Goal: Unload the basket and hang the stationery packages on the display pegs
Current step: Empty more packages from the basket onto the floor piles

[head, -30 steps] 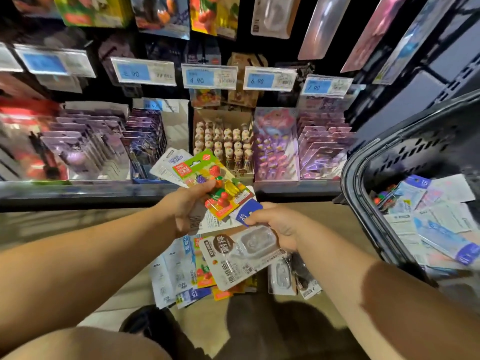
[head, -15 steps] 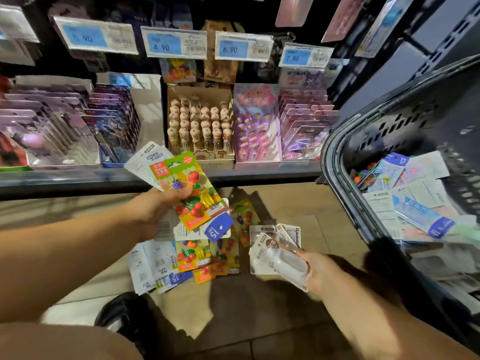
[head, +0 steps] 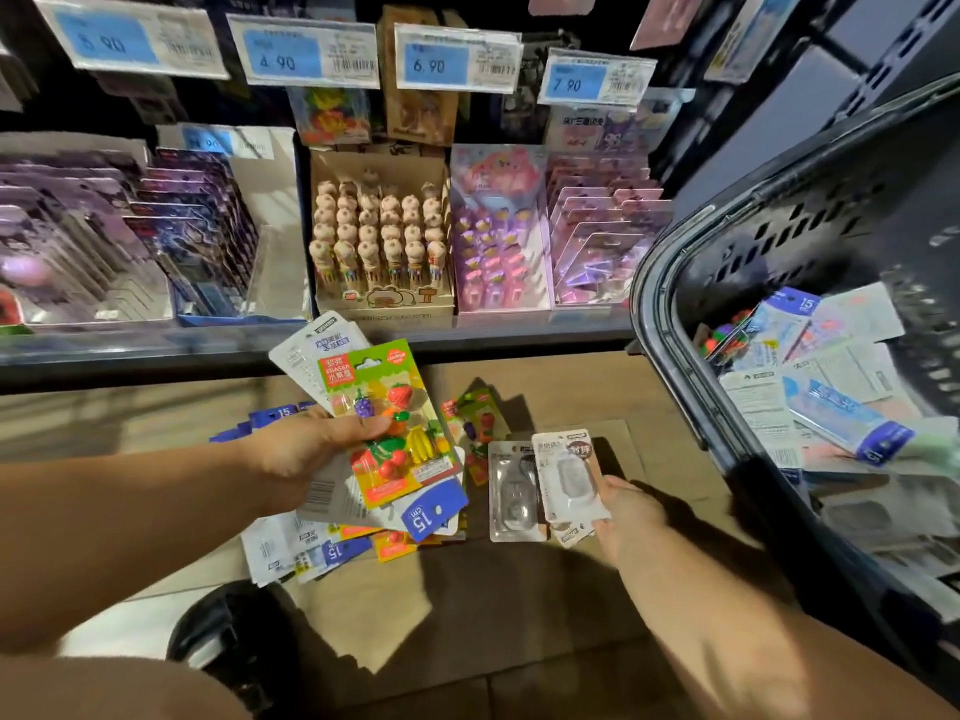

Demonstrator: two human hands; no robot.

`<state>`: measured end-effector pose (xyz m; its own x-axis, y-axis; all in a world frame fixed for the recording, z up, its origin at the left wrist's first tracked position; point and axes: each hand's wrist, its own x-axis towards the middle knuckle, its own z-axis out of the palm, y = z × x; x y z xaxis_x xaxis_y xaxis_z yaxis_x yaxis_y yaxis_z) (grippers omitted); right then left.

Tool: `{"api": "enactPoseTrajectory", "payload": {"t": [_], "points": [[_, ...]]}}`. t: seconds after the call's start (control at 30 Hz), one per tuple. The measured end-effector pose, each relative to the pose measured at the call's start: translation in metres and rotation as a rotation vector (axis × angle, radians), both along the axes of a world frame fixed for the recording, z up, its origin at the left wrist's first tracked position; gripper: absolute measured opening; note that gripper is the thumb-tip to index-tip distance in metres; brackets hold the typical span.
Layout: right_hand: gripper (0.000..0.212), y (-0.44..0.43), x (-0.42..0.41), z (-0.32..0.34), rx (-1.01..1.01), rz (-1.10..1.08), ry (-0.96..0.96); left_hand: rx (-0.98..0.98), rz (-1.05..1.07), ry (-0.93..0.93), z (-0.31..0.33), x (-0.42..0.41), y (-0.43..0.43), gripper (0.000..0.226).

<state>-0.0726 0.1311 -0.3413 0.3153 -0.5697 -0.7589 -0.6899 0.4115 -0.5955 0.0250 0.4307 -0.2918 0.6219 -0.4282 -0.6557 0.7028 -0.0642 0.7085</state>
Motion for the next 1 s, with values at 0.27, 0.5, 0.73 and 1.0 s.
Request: {"api": "enactPoseTrajectory", "payload": {"t": [0.27,0.5,0.73,1.0], "points": [[0.02,0.01,0.011,-0.017,-0.089,0.084,-0.018,-0.031,0.006,0.032,-0.001,-0.003,-0.008,0.071],[0.02,0.08,0.028,0.044,0.143,0.481,-0.338,-0.059,0.077,0.02,0.012,-0.007,-0.02,0.033],[0.035,0.121,0.032,0.062,0.161,0.657,-0.427,-0.112,0.086,0.019,0.018,-0.011,-0.02,0.021],[0.026,0.122,0.034,0.061,0.167,0.613,-0.471,0.044,0.113,-0.044,0.019,-0.009,-0.018,0.045]]}}
